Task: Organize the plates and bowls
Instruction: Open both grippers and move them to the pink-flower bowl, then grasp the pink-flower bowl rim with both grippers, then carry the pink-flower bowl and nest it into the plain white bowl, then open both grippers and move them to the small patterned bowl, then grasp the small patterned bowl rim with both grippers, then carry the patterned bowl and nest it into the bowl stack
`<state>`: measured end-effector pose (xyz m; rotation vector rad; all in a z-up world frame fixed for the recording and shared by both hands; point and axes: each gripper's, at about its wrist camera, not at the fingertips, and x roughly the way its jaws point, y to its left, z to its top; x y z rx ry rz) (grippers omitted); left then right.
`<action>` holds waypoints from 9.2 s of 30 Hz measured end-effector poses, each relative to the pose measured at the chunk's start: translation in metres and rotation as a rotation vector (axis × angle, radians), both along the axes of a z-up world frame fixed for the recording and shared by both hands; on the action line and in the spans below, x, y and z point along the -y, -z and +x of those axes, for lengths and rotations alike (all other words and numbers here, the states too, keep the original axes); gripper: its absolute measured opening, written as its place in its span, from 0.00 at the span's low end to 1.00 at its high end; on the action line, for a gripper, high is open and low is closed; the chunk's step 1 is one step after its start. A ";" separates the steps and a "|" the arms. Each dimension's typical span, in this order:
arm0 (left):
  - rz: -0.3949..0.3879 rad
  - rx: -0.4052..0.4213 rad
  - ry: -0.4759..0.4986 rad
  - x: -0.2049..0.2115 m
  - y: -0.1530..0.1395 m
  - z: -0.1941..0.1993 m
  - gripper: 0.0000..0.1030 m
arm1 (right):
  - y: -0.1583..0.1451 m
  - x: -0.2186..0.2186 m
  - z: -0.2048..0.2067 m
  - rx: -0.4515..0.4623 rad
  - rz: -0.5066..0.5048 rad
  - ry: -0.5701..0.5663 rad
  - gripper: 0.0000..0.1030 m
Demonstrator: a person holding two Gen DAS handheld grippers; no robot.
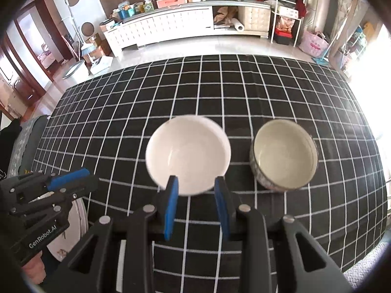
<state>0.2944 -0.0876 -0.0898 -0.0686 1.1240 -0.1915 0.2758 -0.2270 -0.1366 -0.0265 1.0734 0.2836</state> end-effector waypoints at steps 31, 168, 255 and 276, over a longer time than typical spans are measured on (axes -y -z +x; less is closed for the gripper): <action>-0.083 -0.229 0.039 0.023 0.072 0.093 0.15 | 0.052 0.022 0.074 -0.272 0.039 0.069 0.22; -0.025 0.037 0.124 0.138 -0.037 0.024 0.49 | -0.041 0.112 -0.012 -0.108 0.100 0.225 0.60; 0.072 -0.130 0.016 0.079 0.018 -0.034 0.10 | -0.024 0.001 -0.057 -0.255 0.018 0.062 0.17; 0.080 -0.188 -0.020 0.041 0.070 -0.080 0.10 | 0.019 -0.064 -0.085 -0.333 -0.064 0.001 0.17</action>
